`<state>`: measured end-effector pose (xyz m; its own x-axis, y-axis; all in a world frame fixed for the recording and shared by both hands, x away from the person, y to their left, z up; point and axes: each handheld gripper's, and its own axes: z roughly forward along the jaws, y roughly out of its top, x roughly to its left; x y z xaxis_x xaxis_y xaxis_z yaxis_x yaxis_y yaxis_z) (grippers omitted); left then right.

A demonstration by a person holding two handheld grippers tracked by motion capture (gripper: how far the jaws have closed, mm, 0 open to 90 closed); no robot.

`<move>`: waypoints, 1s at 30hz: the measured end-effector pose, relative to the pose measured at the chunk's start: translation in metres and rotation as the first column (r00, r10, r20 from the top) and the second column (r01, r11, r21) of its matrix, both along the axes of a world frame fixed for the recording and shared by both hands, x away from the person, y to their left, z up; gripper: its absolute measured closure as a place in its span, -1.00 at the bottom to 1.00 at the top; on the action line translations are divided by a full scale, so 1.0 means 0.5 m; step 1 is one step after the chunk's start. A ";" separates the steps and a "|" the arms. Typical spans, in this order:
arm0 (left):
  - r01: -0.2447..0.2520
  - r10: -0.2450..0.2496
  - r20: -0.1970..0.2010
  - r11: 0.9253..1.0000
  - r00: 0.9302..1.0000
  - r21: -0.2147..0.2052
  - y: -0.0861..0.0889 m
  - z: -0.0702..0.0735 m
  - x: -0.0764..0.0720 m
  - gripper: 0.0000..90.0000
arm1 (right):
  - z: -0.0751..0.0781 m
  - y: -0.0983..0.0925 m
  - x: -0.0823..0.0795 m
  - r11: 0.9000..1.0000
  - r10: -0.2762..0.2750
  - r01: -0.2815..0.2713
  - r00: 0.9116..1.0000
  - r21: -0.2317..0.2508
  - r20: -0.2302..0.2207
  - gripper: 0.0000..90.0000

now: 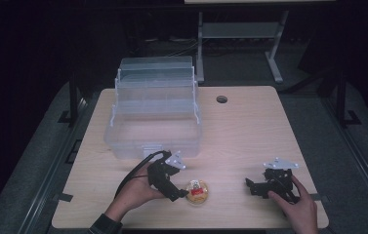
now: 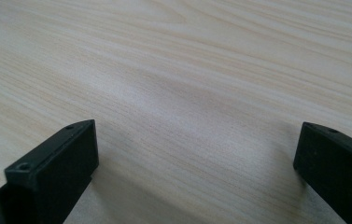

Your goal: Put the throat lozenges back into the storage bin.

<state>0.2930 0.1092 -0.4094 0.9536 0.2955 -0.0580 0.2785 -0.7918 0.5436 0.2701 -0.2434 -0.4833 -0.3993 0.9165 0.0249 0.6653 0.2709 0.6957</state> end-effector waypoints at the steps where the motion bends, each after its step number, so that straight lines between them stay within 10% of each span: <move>1: 0.003 -0.003 -0.003 1.000 1.000 -0.002 -0.003 0.000 0.000 -0.70 | 0.000 0.000 0.000 1.000 0.000 0.000 1.000 0.000 0.000 -1.00; 30: 0.116 -0.116 -0.003 0.991 0.993 0.073 -0.097 -0.031 -0.007 -0.71 | 0.000 0.000 0.000 1.000 -0.002 0.002 1.000 0.000 0.000 -1.00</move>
